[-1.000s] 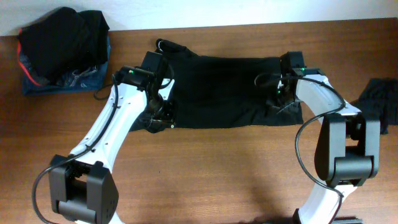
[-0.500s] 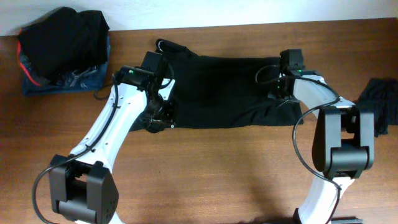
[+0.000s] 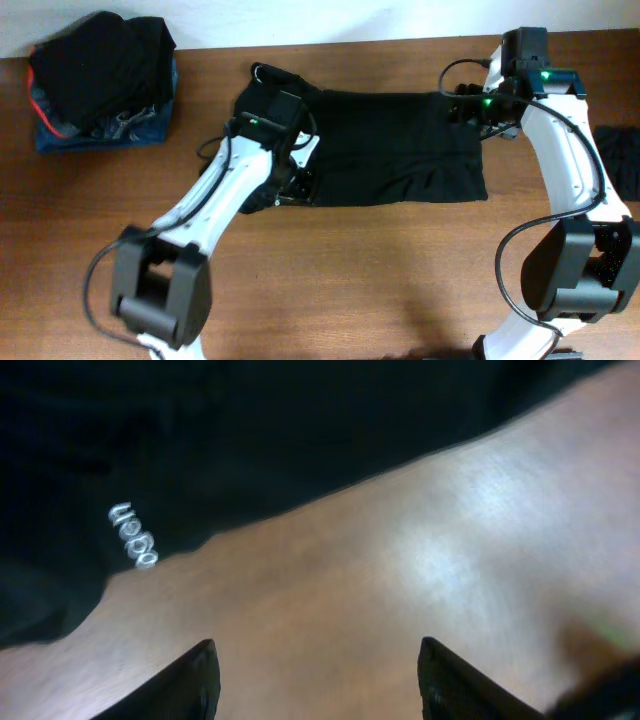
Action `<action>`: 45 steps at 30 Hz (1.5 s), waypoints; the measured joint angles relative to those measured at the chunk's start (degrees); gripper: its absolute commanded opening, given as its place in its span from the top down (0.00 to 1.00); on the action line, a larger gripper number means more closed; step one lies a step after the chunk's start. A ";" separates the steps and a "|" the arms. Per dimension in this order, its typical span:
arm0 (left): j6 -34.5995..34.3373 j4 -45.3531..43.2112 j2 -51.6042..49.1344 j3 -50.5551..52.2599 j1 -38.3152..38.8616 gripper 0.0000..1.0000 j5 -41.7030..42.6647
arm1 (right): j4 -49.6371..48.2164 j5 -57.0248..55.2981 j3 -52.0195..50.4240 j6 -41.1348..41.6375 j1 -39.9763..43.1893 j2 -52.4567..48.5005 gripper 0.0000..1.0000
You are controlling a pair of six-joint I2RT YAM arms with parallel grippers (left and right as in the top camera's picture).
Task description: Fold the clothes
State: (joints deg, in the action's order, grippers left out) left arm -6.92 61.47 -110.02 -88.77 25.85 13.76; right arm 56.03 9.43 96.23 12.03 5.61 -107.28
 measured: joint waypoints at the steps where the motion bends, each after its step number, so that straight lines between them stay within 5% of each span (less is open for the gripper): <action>1: -1.40 -1.73 -2.38 0.00 -0.04 0.37 0.00 | 1.55 2.95 -0.02 0.04 -0.02 -0.02 0.19; 8: -7.56 -6.19 -12.37 0.02 -1.88 0.37 0.46 | 3.82 8.85 -0.02 0.00 -0.02 -0.04 0.15; 16: -8.17 -8.17 -12.59 0.00 -3.13 0.37 1.20 | 2.01 9.14 -1.53 -0.39 -0.79 -0.04 0.11; 28: -5.51 -1.88 -12.59 -3.23 -3.13 0.37 4.83 | -23.39 12.70 -28.52 2.19 -10.05 -0.37 0.07; 45: -6.19 -7.72 -12.59 -5.31 -4.96 0.37 -5.22 | -24.65 11.45 -29.14 4.50 -12.15 -0.39 0.06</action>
State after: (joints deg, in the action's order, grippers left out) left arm -13.10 53.76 -122.61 -94.08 20.88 8.54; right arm 31.38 20.88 67.09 16.53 -6.55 -107.68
